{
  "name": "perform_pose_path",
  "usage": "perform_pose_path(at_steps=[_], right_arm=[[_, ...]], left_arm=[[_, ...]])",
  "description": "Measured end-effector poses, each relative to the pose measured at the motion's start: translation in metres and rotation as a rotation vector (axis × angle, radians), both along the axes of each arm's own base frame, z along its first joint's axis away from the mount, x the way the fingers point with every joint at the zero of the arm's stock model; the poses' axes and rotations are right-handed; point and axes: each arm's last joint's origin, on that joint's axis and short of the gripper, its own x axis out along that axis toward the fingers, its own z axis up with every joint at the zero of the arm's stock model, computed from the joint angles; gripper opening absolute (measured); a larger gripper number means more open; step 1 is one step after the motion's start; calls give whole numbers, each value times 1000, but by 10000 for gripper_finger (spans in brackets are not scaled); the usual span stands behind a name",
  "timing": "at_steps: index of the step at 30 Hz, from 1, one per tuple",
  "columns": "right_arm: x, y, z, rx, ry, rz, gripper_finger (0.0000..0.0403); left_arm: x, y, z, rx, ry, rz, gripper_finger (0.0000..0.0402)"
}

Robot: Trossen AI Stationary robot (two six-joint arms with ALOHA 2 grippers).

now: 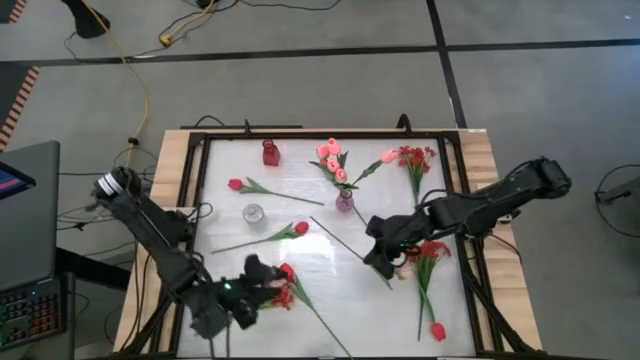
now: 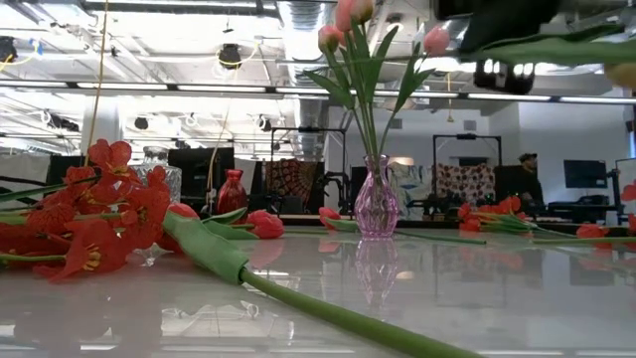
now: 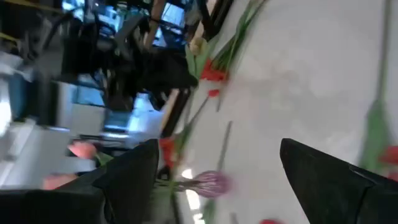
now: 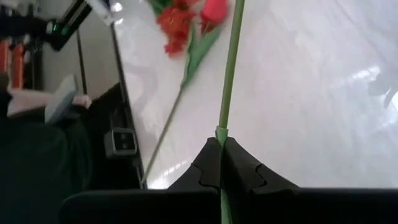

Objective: Sort flowers into vase by color
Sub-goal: Put the pink tulip into the purple vase

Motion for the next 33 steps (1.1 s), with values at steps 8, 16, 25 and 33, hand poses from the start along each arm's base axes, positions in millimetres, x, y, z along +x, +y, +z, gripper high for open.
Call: perform_pose_path(at_steps=[8,16,25,33], right_arm=[[27,4,-14,59,-65,-24,31],[34,7,-23,70,-54,-2,32],[36,4,-21,33,-100,30,33],[40,-6,-20,13,-118,47,33]], left_arm=[[64,4,-36,143,31,74,323],[101,15,-48,190,69,90,317],[119,39,-56,132,80,144,271],[129,56,-66,84,156,97,247]])
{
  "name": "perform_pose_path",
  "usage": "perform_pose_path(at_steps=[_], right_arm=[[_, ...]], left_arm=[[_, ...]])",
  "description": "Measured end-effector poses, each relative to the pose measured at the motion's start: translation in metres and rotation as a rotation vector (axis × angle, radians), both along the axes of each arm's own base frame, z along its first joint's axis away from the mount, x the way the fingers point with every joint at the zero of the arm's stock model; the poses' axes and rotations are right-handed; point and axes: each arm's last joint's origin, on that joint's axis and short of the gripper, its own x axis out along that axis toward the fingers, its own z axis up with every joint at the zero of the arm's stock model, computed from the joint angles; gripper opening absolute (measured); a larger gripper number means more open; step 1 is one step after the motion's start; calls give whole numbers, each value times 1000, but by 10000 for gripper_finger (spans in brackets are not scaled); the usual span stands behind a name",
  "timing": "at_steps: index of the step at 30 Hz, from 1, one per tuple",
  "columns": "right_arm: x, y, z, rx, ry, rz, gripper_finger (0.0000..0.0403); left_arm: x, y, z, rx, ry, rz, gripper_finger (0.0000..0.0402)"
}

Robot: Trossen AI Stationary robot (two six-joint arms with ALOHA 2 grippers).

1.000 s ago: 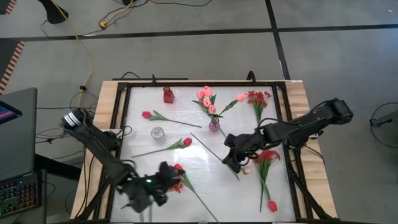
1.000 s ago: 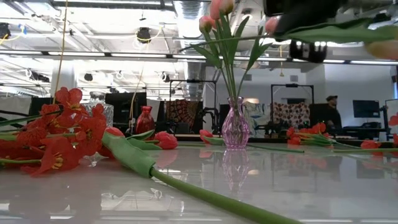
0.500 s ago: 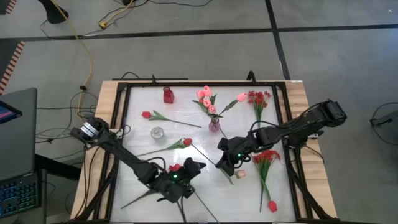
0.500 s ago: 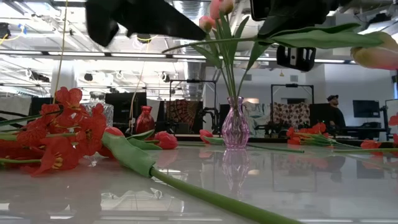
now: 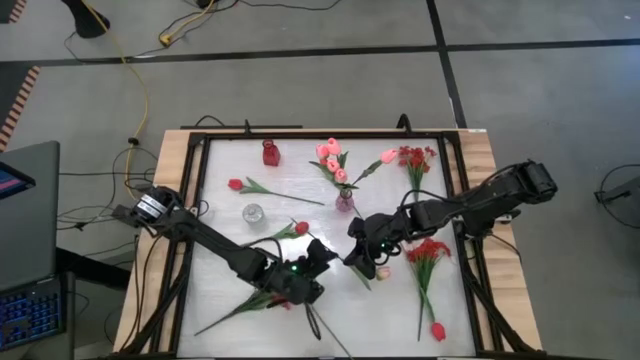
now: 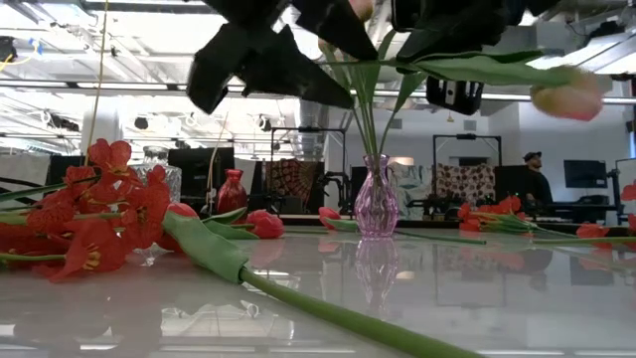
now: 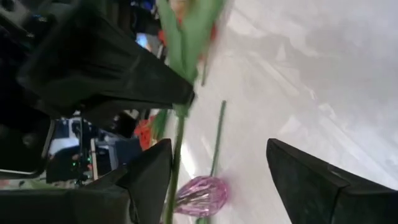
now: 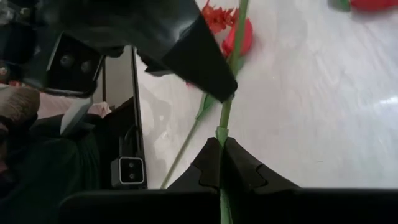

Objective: Sort flowers into vase by color
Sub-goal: Put the pink tulip into the purple vase

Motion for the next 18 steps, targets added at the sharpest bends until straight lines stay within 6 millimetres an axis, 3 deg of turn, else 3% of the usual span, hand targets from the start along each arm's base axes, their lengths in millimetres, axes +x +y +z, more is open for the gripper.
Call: perform_pose_path(at_steps=[11,18], right_arm=[[3,-14,1,5,-11,16,35],[5,-21,1,11,-12,15,35]], left_arm=[[8,17,2,14,-18,63,220],[9,22,2,15,-18,76,178]])
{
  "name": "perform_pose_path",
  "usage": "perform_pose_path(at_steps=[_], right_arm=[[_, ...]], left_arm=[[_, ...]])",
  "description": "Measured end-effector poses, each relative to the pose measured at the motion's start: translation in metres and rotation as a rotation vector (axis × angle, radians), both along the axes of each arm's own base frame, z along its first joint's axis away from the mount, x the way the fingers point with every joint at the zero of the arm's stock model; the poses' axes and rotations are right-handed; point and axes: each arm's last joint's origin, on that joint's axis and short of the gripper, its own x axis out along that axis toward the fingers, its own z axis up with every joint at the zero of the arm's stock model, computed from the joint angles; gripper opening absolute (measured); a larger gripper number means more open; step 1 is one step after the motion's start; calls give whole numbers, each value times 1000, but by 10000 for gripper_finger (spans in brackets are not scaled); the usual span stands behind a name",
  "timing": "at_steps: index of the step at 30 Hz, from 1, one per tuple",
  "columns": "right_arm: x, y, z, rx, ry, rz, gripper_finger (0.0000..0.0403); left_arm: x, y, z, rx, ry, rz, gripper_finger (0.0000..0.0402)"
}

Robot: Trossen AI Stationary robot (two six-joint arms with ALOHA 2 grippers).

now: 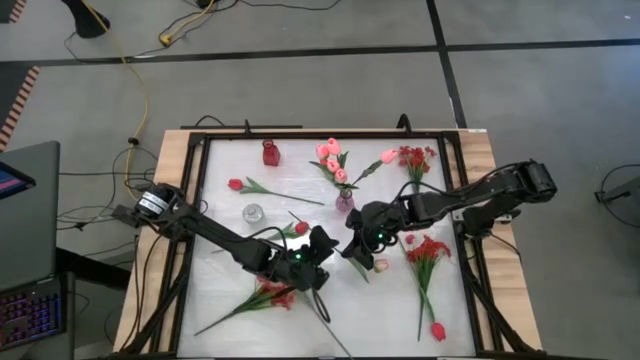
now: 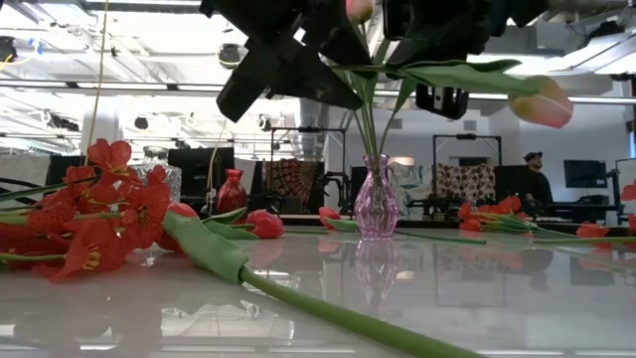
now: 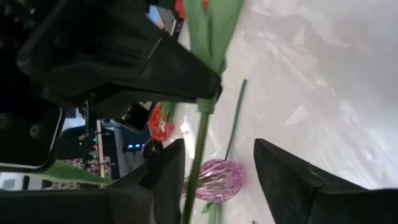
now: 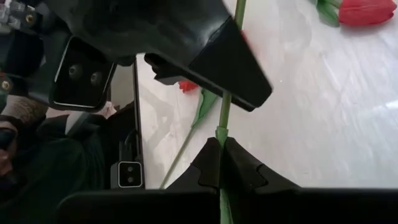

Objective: Sort flowers into vase by color
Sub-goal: Put the pink tulip into the purple vase

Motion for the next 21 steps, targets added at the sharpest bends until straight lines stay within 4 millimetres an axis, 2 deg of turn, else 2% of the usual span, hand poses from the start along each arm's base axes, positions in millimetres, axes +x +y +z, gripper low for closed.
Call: perform_pose_path(at_steps=[6,15,21], right_arm=[[1,-5,0,3,-1,8,34],[0,-9,-2,-6,21,7,36],[0,-10,-2,-34,11,29,52]], left_arm=[[2,5,0,5,1,9,122],[3,8,0,12,3,11,11],[4,8,0,0,8,-8,2]])
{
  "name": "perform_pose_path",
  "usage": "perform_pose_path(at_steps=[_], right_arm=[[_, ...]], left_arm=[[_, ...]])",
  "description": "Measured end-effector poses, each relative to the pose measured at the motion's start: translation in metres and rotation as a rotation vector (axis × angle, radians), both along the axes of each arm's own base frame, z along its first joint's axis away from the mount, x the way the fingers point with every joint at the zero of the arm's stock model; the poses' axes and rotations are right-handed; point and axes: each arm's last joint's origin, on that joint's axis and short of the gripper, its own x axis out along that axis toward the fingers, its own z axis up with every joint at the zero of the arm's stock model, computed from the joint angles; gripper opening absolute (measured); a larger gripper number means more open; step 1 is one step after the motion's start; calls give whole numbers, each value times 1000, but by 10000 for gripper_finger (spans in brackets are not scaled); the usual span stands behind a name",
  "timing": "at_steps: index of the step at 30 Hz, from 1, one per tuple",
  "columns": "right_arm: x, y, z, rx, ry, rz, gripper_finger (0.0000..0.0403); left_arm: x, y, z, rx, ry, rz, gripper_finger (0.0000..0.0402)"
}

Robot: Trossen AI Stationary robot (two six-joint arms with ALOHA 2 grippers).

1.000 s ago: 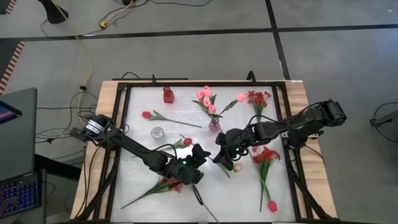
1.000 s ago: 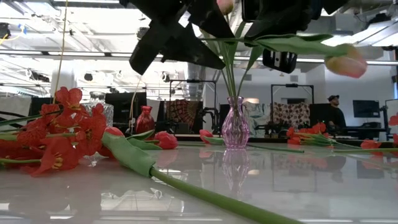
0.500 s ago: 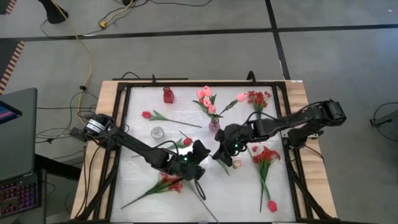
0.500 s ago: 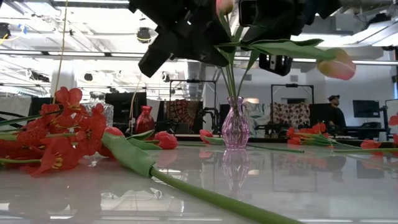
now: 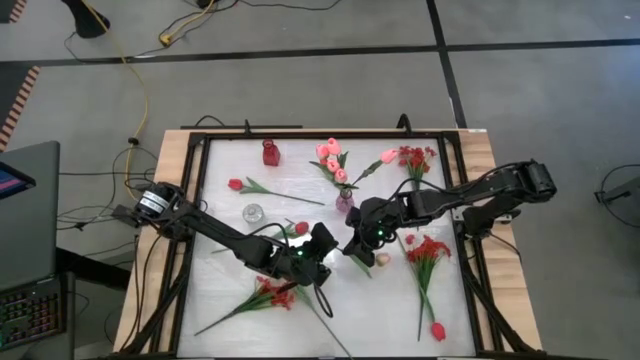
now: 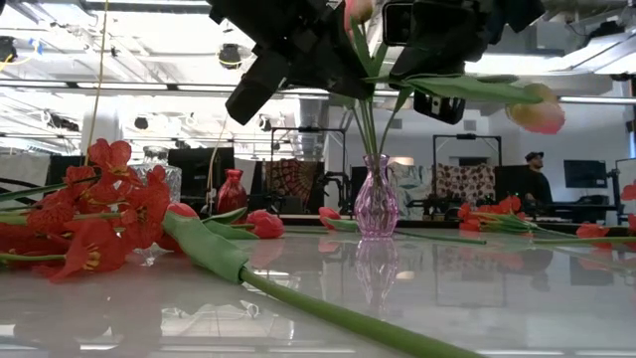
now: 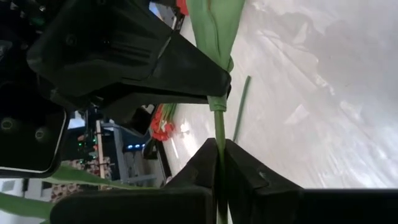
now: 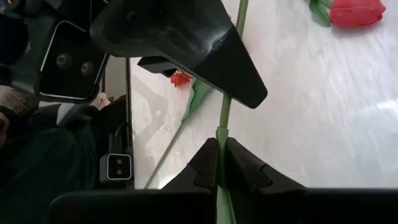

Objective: Sort flowers into vase by color
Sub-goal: Put the pink tulip into the purple vase

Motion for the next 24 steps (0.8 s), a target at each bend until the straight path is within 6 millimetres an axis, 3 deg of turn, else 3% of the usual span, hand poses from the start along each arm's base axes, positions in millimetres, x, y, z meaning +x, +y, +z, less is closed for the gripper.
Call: perform_pose_path(at_steps=[9,16,20,24], right_arm=[[1,-4,1,6,-14,38,84],[-6,-8,4,-15,-14,118,161],[-19,-9,12,-85,12,93,188],[-32,0,25,-163,-35,101,189]], left_arm=[[0,-1,-1,-13,10,-19,0],[-2,-1,-1,-42,6,-1,0],[-12,-4,8,-165,34,-42,0],[-22,-3,26,-303,26,-62,0]])
